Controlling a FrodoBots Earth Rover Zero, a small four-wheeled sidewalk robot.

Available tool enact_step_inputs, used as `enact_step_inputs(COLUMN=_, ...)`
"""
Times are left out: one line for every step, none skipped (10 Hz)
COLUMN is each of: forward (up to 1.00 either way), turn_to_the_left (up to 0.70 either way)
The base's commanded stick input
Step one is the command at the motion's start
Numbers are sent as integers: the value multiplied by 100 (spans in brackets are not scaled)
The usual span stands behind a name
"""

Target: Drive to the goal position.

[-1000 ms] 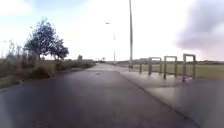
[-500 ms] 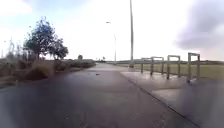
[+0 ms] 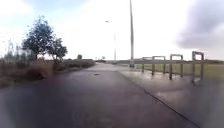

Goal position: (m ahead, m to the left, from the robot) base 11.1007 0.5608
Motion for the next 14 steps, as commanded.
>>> enact_step_inputs(forward=45, turn_to_the_left=-27)
enact_step_inputs(forward=45, turn_to_the_left=-27)
enact_step_inputs(forward=45, turn_to_the_left=-27)
enact_step_inputs(forward=45, turn_to_the_left=-27)
enact_step_inputs(forward=45, turn_to_the_left=-27)
enact_step_inputs(forward=45, turn_to_the_left=-27)
enact_step_inputs(forward=45, turn_to_the_left=-27)
enact_step_inputs(forward=45, turn_to_the_left=-22)
enact_step_inputs(forward=45, turn_to_the_left=-7)
enact_step_inputs(forward=45, turn_to_the_left=0)
enact_step_inputs(forward=45, turn_to_the_left=0)
enact_step_inputs(forward=45, turn_to_the_left=0)
enact_step_inputs(forward=45, turn_to_the_left=0)
enact_step_inputs(forward=45, turn_to_the_left=0)
